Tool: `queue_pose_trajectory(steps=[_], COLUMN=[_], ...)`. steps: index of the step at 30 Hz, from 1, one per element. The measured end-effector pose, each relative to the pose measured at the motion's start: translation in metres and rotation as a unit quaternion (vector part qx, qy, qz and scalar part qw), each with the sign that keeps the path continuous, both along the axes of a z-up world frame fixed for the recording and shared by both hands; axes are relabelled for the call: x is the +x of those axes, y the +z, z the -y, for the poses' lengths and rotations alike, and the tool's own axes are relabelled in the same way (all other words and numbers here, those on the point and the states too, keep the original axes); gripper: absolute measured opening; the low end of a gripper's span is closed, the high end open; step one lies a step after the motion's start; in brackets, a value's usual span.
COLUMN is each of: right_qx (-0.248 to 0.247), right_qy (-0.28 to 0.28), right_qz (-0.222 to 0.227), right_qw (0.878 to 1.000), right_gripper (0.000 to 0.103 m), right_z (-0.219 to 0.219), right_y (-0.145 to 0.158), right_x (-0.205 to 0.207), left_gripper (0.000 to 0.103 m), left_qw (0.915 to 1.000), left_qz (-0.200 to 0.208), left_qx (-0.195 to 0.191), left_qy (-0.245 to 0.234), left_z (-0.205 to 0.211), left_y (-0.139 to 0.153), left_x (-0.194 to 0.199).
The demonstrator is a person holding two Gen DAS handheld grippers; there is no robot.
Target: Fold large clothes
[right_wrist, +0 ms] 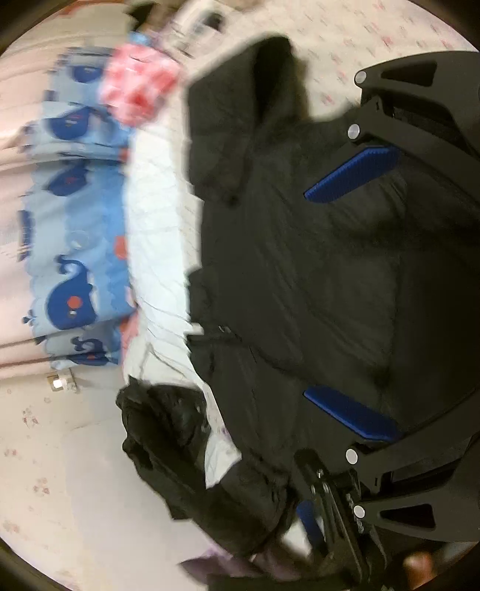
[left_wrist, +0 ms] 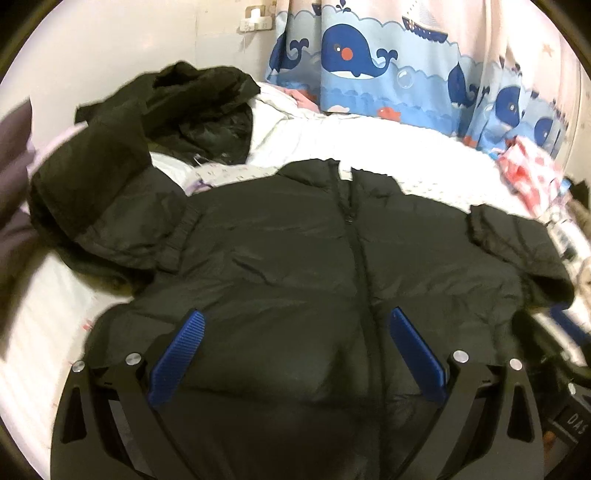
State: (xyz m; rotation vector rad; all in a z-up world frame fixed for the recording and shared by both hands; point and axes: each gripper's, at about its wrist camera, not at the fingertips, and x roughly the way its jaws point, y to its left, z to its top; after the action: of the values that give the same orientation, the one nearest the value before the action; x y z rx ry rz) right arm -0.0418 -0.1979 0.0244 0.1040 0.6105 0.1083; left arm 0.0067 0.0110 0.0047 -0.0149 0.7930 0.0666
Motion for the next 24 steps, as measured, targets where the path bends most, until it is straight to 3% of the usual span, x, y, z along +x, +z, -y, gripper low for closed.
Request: queue_pose_trajectory(steps=[3, 4, 6, 9, 11, 13, 15, 17, 19, 21, 22, 24], right_qx=[-0.091, -0.099, -0.063, -0.057, -0.039, -0.024, -0.021, -0.014, -0.033, -0.068, -0.076, -0.074], right_qy=[-0.023, -0.028, -0.013, -0.014, -0.013, -0.023, -0.023, -0.022, -0.001, 0.045, 0.073, 0.076], right_qz=[0.046, 0.048, 0.048, 0.058, 0.1, 0.163, 0.179, 0.159, 0.075, -0.003, -0.021, -0.002], right_qw=[0.995, 0.994, 0.997, 0.997, 0.994, 0.986, 0.983, 0.987, 0.997, 0.997, 0.994, 0.994], right_gripper=[0.096, 0.096, 0.096, 0.096, 0.096, 0.096, 0.096, 0.096, 0.096, 0.096, 0.096, 0.096], right_z=[-0.018, -0.021, -0.018, -0.012, -0.005, -0.003, -0.004, -0.006, -0.016, -0.033, -0.04, -0.041], right_y=[0.006, 0.007, 0.009, 0.011, 0.011, 0.009, 0.004, -0.012, -0.042, -0.065, -0.069, -0.062], right_x=[-0.007, -0.009, -0.01, -0.011, -0.018, -0.03, -0.031, -0.028, -0.015, -0.003, 0.0, -0.002], left_gripper=[0.096, 0.096, 0.096, 0.096, 0.096, 0.096, 0.096, 0.096, 0.096, 0.096, 0.096, 0.096], left_qw=[1.0, 0.9995, 0.9992, 0.9986, 0.9997, 0.9998, 0.9999, 1.0, 0.9999, 0.9996, 0.9995, 0.9993], left_qz=[-0.004, -0.026, -0.032, -0.05, -0.017, -0.011, -0.01, -0.003, 0.01, 0.021, 0.027, 0.038], left_qx=[0.002, -0.019, -0.019, -0.012, -0.013, -0.015, -0.008, 0.003, 0.01, 0.02, 0.018, 0.001], left_qy=[0.003, 0.006, 0.013, 0.015, 0.013, 0.011, 0.009, 0.007, 0.006, 0.004, 0.0, -0.001], left_z=[-0.002, -0.004, -0.007, -0.007, -0.009, -0.008, -0.006, -0.005, -0.004, -0.003, -0.003, -0.007], left_y=[-0.001, -0.003, -0.003, -0.003, 0.0, 0.0, 0.0, 0.002, 0.006, 0.01, 0.012, 0.017], left_x=[0.003, 0.006, 0.008, 0.008, 0.005, 0.004, 0.003, 0.001, -0.001, -0.003, -0.004, -0.006])
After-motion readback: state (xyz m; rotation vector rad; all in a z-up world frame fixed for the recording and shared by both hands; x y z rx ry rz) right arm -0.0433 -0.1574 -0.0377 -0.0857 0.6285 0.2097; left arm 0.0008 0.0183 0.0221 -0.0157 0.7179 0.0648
